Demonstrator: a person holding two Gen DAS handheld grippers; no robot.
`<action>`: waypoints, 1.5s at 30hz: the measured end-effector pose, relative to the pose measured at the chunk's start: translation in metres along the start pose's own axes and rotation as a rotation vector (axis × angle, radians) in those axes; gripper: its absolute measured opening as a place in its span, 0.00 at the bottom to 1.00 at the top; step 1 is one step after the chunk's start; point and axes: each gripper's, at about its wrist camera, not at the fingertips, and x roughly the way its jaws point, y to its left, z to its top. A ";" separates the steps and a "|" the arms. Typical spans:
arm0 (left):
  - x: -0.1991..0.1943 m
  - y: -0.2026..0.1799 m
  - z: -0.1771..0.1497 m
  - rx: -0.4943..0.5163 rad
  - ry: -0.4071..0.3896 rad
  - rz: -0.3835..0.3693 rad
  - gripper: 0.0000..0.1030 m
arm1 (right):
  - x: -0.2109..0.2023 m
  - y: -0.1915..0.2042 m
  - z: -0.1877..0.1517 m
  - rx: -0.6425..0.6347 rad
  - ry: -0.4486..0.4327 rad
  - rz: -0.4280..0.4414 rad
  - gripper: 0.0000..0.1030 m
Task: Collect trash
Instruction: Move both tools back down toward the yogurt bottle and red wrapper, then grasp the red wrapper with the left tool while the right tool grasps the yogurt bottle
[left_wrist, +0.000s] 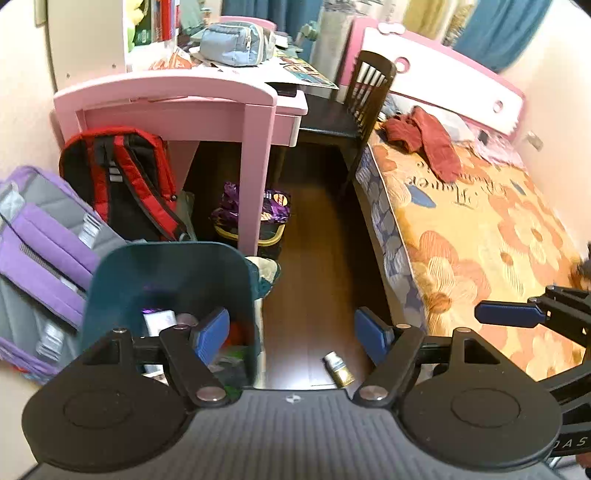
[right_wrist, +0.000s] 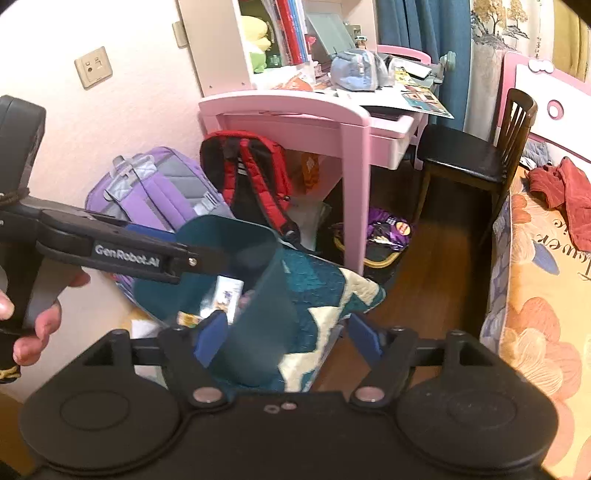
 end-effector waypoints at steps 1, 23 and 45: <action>0.004 -0.008 -0.001 -0.023 -0.003 0.003 0.73 | -0.002 -0.014 -0.002 -0.006 0.009 0.008 0.72; 0.279 -0.095 -0.113 -0.074 0.164 0.003 0.89 | 0.200 -0.220 -0.143 0.148 0.272 -0.090 0.88; 0.652 -0.098 -0.376 -0.237 0.546 0.047 0.89 | 0.531 -0.318 -0.370 0.204 0.564 -0.142 0.88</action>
